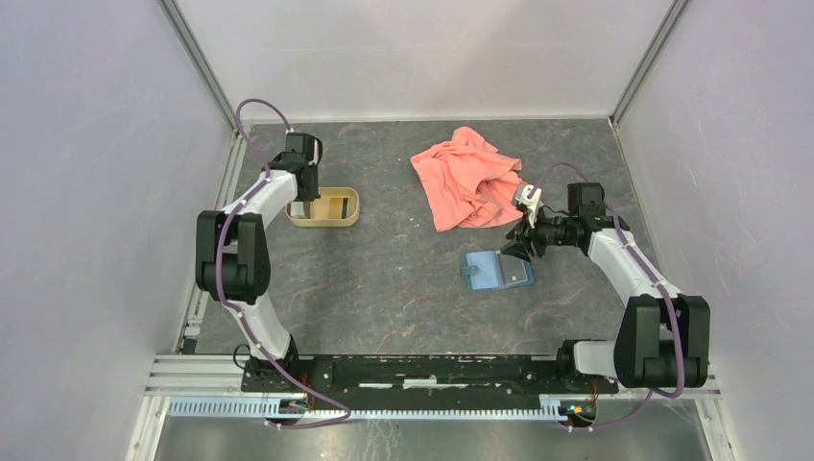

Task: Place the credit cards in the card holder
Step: Pick up the credit card from the storage box.

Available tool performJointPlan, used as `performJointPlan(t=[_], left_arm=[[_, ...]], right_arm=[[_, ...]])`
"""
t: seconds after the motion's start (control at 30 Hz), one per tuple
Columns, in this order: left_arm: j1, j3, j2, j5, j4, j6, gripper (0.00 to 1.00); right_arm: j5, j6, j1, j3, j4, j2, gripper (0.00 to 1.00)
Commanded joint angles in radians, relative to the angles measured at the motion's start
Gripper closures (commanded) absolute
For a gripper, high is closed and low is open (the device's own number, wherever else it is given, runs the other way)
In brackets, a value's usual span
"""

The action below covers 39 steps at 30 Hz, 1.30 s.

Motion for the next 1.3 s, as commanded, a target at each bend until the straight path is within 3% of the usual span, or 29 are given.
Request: performJointPlan(t=[0.0, 0.33, 0.47, 0.6, 0.83, 0.93, 1.03, 1.27], left_arm=[[0.0, 0.031, -0.05, 0.019, -0.001, 0.018, 0.89], [0.0, 0.028, -0.065, 0.061, -0.001, 0.01, 0.91], [0.0, 0.016, -0.095, 0.142, 0.02, -0.001, 0.92], [0.001, -0.043, -0.182, 0.288, 0.092, -0.011, 0.97], [0.002, -0.153, -0.327, 0.736, 0.275, -0.095, 0.98], [0.0, -0.235, -0.357, 0.999, 0.488, -0.27, 0.98], [-0.036, -0.4, -0.387, 1.139, 0.82, -0.533, 0.98], [-0.329, -0.701, -0.339, 1.031, 1.397, -0.916, 0.98]], right_arm=[[-0.031, -0.025, -0.004, 0.038, -0.007, 0.007, 0.5], [-0.031, -0.026, -0.005, 0.04, -0.008, 0.007, 0.5], [-0.031, -0.028, -0.004, 0.04, -0.01, 0.009, 0.5], [-0.024, -0.03, -0.004, 0.041, -0.012, 0.009, 0.5], [-0.008, -0.04, -0.005, 0.044, -0.016, 0.003, 0.49], [-0.008, -0.047, -0.009, 0.047, -0.021, -0.006, 0.5], [-0.02, -0.051, -0.021, 0.047, -0.022, -0.024, 0.5], [-0.103, -0.041, -0.077, 0.04, -0.02, -0.038, 0.49]])
